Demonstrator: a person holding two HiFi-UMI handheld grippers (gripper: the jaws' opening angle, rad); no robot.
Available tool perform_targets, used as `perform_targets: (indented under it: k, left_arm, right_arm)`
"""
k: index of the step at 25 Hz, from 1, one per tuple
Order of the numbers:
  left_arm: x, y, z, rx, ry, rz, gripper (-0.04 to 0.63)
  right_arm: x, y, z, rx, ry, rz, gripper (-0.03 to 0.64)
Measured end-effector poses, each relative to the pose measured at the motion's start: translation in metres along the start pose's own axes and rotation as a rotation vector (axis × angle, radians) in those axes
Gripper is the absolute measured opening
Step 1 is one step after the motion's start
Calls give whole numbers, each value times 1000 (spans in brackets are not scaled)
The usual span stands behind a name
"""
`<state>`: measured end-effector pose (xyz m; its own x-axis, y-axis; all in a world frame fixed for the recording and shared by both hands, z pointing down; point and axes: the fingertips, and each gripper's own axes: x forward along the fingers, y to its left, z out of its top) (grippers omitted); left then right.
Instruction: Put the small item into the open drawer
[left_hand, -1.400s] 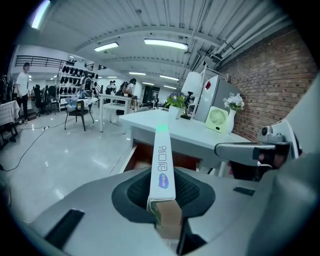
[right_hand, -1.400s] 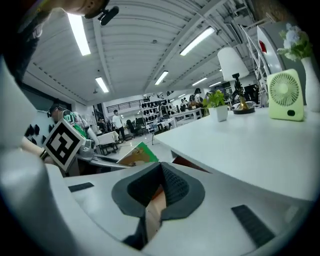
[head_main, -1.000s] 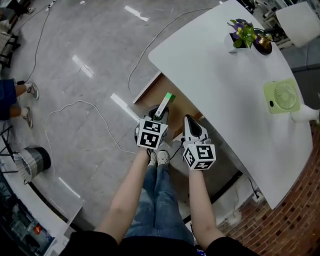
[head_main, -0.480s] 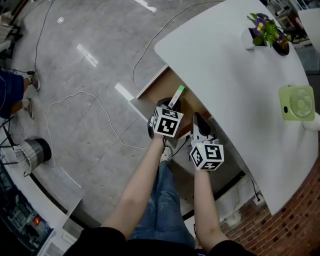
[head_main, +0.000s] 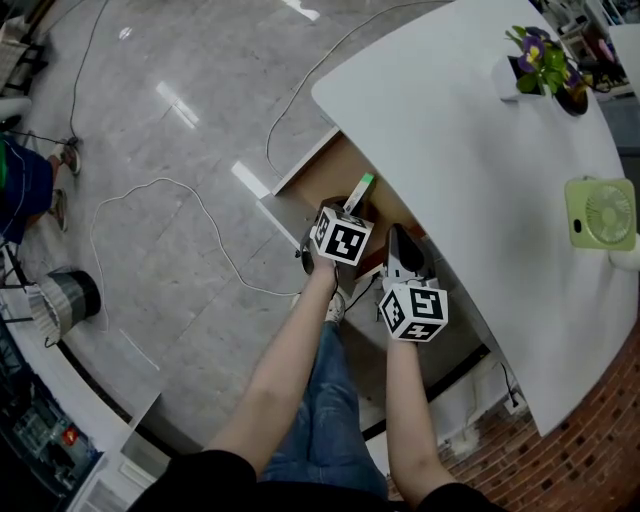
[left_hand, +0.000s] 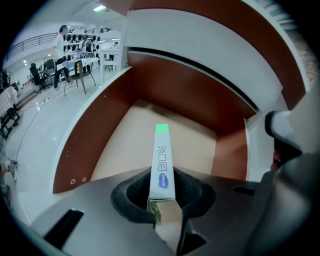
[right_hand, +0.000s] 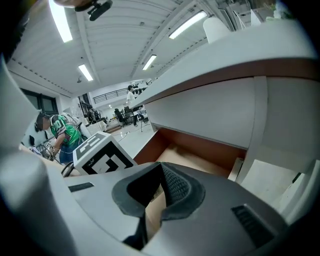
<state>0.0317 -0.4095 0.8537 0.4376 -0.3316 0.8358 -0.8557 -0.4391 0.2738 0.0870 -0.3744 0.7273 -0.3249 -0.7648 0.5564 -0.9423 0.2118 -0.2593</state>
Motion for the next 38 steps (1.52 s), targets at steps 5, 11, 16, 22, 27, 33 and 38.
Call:
perform_targets:
  k: [5,11,16,22,27,33,38]
  left_arm:
    - [9,0,-8,3,36,-6,100]
    - [12,3,-9,17,42,5,152]
    - [4,10,0,10,-18,39,255]
    - [-6,9,10,-9,-82,36,273]
    - [-40,8,29,-7,-182,64,267]
    - [-145,-5,60,-24,-365,92,116]
    - [-238,-19,84,5,-486,110,45]
  right_arm:
    - [-2,-2,-1,-2,2,-6,2]
    - [-4,-1,0,4,-5,-6,2]
    - [-7,0,3,7,-13,-3,2]
    - [-9,2,5,12,-21,-3,2]
    - [-20,10,10,15,-34,-1,2]
    - [-62,34,34,4,-63,11,2]
    - [-116,49,68,19,-120,0,2]
